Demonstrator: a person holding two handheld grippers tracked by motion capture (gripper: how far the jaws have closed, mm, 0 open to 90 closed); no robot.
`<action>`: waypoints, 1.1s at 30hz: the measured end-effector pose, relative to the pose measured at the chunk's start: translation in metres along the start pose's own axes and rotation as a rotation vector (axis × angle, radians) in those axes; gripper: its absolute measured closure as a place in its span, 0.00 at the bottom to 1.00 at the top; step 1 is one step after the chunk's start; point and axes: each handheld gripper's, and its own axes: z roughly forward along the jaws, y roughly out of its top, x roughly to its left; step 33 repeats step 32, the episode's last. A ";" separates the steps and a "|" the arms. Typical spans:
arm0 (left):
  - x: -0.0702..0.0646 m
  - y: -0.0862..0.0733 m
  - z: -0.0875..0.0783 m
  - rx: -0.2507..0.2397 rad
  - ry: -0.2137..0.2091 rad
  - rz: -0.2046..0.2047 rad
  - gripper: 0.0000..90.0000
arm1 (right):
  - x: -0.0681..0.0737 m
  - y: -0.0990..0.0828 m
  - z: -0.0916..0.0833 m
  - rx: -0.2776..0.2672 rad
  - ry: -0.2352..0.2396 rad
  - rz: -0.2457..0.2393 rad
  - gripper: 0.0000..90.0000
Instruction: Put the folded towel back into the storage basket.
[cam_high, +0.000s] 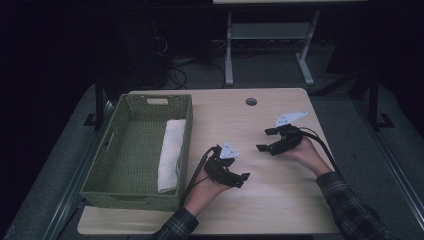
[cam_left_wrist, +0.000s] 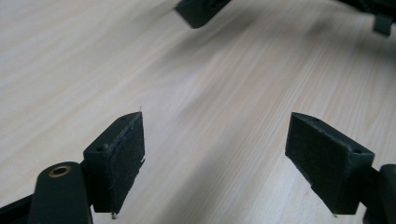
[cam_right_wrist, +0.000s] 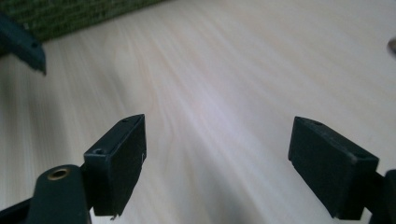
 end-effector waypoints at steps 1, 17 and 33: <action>0.000 -0.003 0.003 0.008 -0.001 -0.002 0.21 | 0.001 -0.005 0.000 0.014 -0.002 0.005 0.20; 0.000 -0.029 0.029 0.092 0.022 0.051 0.16 | 0.018 -0.074 -0.021 0.054 -0.108 0.036 0.17; 0.003 -0.036 0.031 0.046 0.021 0.093 0.14 | 0.017 -0.081 -0.022 0.069 -0.113 0.035 0.13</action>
